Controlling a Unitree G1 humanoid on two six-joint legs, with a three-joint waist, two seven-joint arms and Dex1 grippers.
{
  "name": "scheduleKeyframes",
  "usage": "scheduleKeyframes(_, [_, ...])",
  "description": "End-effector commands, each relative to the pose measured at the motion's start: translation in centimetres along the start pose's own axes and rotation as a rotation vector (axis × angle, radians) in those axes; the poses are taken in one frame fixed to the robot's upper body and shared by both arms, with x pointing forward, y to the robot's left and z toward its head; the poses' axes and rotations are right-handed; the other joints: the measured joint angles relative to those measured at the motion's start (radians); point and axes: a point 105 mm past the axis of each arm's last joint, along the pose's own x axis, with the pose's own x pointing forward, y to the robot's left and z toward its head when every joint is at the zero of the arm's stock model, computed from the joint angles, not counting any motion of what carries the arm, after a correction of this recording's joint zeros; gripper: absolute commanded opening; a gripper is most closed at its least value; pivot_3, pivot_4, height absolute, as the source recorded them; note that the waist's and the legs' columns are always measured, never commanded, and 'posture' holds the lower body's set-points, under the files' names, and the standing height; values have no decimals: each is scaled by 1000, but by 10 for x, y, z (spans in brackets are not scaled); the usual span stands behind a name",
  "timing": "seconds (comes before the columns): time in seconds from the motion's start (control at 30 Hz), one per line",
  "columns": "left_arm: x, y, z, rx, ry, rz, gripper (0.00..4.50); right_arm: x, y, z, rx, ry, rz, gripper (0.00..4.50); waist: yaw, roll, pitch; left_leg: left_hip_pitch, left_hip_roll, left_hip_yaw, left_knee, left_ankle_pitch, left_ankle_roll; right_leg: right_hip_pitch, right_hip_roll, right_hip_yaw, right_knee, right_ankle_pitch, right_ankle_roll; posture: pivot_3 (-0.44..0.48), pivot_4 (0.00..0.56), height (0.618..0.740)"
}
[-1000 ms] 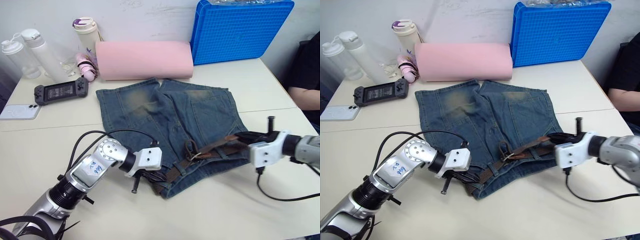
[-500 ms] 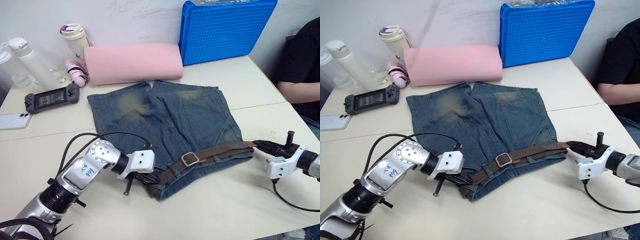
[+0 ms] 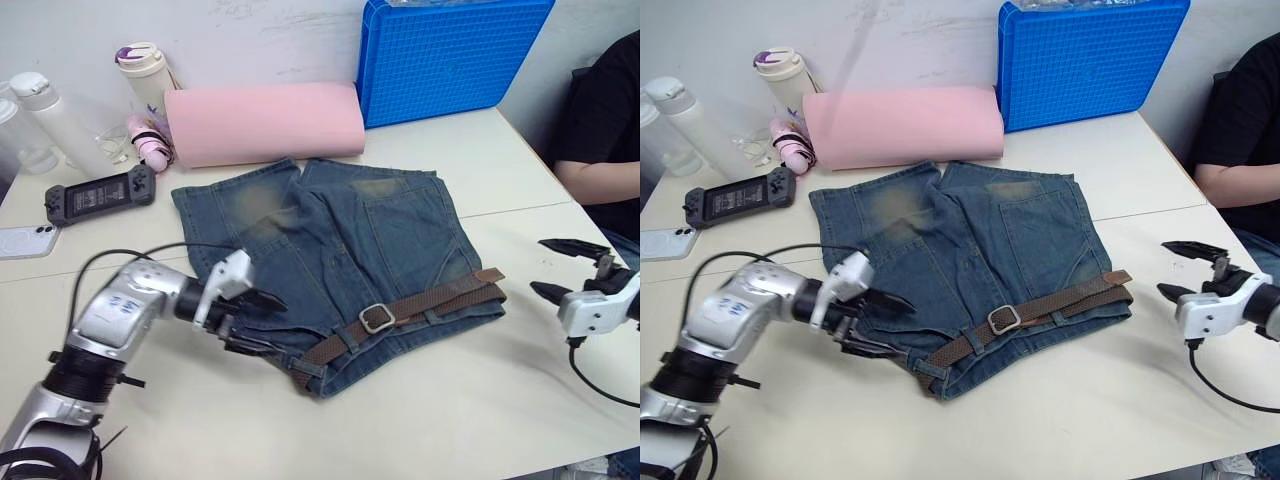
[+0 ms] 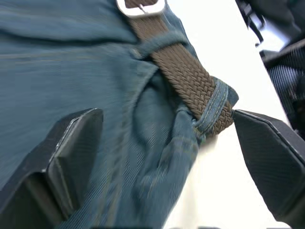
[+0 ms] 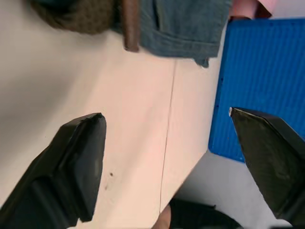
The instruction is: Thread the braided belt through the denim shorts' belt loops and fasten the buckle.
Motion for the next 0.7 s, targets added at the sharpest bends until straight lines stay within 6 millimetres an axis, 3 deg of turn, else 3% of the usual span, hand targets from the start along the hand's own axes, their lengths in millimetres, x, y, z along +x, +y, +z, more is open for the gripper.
scheduleKeyframes(0.03, [-21,0,15,-11,-120,34,4429,-4,-30,-21,377,78,-126,4500,-8,-1,1,-1,0,0,1,0,1,0,-1,0,0,0,0,0,150,740])
scheduleKeyframes(0.17, [-39,9,24,-50,-237,155,4429,10,-63,-24,897,-10,-229,4500,-14,-3,2,2,1,-1,3,-1,2,6,-3,-1,-1,2,2,0,150,740])
scheduleKeyframes(0.3, [-51,22,17,-31,-287,335,4429,27,-76,4,1223,-186,-210,4500,-7,-2,2,1,3,-3,2,-1,1,5,-3,-3,-1,3,1,0,150,740])
scheduleKeyframes(0.37, [-54,31,6,-24,-283,451,4429,32,-77,24,1299,-303,-141,4500,-3,-2,2,0,4,-5,3,-2,0,5,-2,-4,-1,3,1,0,150,740])
scheduleKeyframes(0.47, [-64,37,3,42,-349,617,4429,34,-68,40,1384,-341,-9,4500,22,-2,2,-2,3,-4,3,-2,1,4,-3,-5,-2,3,2,0,150,740])
scheduleKeyframes(0.6, [-64,26,-13,0,-347,719,4429,42,-49,40,1370,-281,-18,4500,39,-3,1,-14,2,-5,13,-3,2,-5,-4,-6,0,6,2,0,150,740])
scheduleKeyframes(0.7, [-60,20,-20,-12,-345,762,4429,47,-33,42,1377,-261,-20,4500,34,-1,2,-18,-4,-17,16,-3,2,1,-11,-14,2,6,2,0,150,740])
